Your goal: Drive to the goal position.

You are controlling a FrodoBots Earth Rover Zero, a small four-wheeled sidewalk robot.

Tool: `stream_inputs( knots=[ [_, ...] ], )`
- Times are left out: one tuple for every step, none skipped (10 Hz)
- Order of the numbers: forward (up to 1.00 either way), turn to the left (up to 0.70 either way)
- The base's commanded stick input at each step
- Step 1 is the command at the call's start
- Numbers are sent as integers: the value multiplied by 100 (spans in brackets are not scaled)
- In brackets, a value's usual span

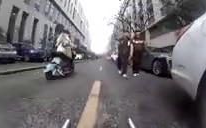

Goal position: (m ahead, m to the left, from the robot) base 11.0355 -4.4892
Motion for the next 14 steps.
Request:
stream_inputs(
  knots=[
    [70, 0],
    [70, 0],
    [70, 0],
    [70, 0],
    [70, 0],
    [70, 0],
    [70, 0],
    [70, 0],
    [70, 0],
    [70, 0],
    [70, 0],
    [70, -2],
    [70, -11],
    [70, -14]
  ],
)
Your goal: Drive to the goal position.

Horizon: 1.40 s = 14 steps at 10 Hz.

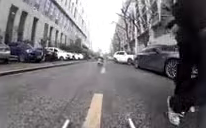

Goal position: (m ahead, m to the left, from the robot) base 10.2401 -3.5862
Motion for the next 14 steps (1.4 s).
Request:
stream_inputs(
  knots=[
    [70, -14],
    [70, -14],
    [70, -14],
    [70, -14],
    [70, -14],
    [70, -14],
    [70, -14],
    [70, -14],
    [70, -14],
    [70, -14],
    [70, -14],
    [70, -14],
    [70, -14],
    [70, -14]
  ],
)
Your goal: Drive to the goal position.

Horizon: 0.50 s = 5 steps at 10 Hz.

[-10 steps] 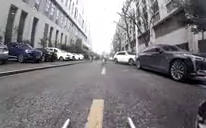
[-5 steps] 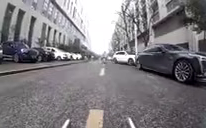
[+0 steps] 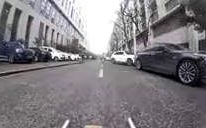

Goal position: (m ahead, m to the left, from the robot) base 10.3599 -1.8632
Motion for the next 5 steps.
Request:
stream_inputs(
  knots=[
    [70, -14],
    [70, -14],
    [70, -14],
    [70, -14],
    [70, -14]
  ],
)
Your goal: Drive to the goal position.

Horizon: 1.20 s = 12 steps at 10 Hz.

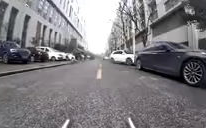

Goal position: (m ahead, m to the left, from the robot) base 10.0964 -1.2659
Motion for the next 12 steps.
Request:
stream_inputs(
  knots=[
    [70, -14],
    [70, -10],
    [70, -5],
    [70, -2],
    [70, 0],
    [70, 0],
    [70, 0],
    [70, 0],
    [70, 0],
    [70, 0],
    [70, 0],
    [70, 0]
  ],
)
